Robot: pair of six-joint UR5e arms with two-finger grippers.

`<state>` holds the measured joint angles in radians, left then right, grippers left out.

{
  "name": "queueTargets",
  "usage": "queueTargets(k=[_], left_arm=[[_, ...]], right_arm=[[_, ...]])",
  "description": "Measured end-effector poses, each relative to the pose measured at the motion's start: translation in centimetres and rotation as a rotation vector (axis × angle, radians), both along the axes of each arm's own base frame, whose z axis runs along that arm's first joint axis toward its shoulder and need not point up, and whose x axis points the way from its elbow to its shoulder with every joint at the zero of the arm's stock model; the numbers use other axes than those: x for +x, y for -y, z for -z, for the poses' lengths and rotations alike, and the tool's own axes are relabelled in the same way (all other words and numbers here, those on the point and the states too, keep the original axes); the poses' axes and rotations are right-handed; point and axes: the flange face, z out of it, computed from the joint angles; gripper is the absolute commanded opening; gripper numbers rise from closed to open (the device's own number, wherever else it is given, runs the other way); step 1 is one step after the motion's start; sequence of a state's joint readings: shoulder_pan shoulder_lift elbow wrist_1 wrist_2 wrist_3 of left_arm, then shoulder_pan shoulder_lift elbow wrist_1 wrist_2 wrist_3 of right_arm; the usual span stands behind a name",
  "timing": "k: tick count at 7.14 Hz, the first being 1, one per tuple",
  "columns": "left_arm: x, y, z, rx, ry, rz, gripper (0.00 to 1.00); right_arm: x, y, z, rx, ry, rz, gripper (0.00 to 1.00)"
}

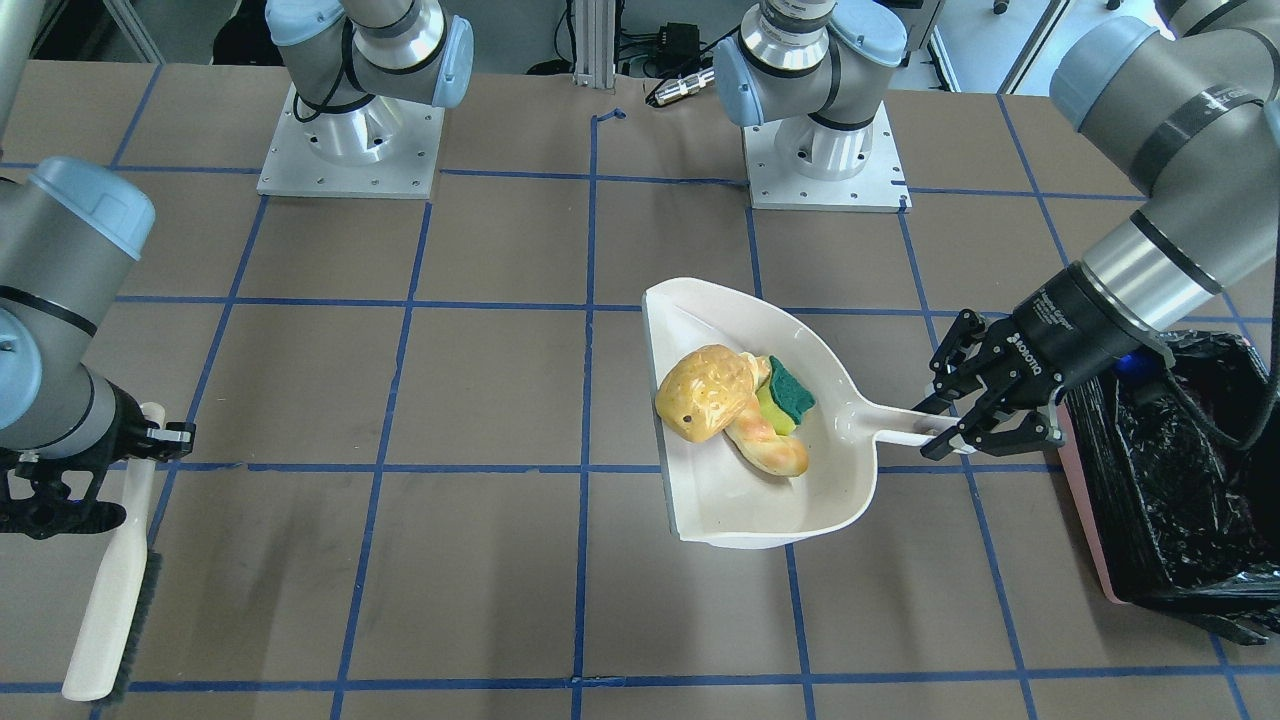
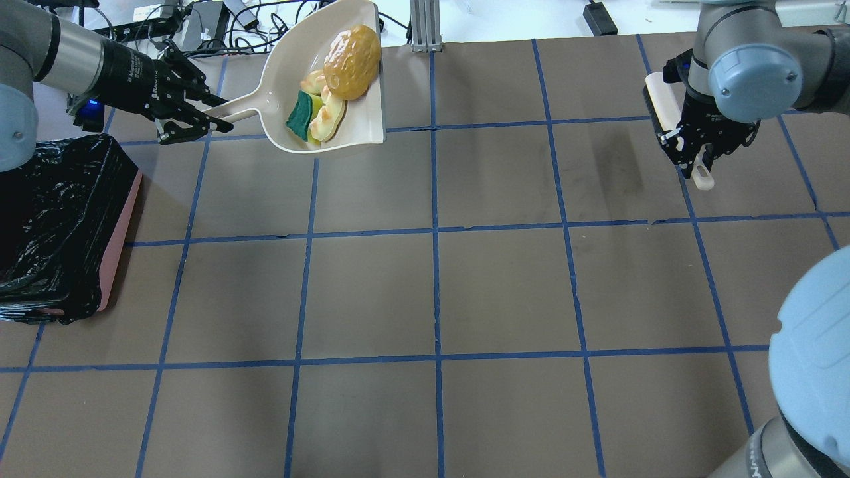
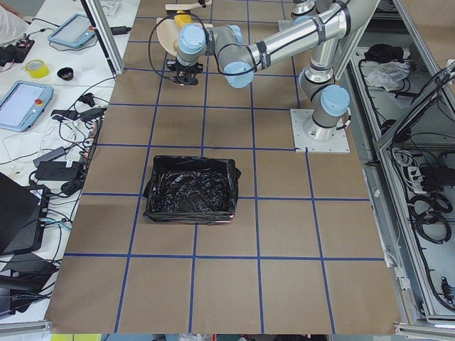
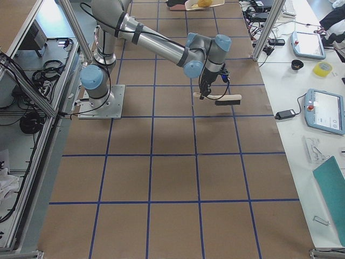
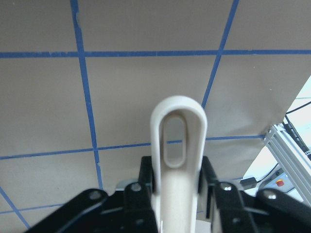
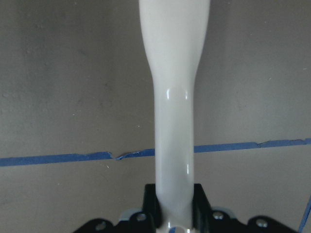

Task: Sweep and dump trash into bin
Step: 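Carry the dustpan over the bin while the right gripper sets down the brush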

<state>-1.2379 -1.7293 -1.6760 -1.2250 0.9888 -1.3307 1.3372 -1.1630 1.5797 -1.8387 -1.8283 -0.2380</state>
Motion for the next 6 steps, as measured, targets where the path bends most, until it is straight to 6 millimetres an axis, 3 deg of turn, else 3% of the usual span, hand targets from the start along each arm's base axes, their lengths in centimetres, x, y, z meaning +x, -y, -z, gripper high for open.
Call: queueTargets(k=[4,5,6], left_arm=[[0.8,0.3,0.1,0.024,0.024,-0.058,0.0],[1.9,0.6,-0.4,0.007,0.045,-0.073,0.0],[4.2,0.7,-0.8,-0.003,0.055,-0.105,0.0]], right_arm=[[-3.1,-1.5,2.3,0.04,0.088,0.04,0.0],[-3.4,-1.7,2.5,0.05,0.096,0.04,0.0],[-3.6,-1.9,2.8,0.058,0.101,0.04,0.0]])
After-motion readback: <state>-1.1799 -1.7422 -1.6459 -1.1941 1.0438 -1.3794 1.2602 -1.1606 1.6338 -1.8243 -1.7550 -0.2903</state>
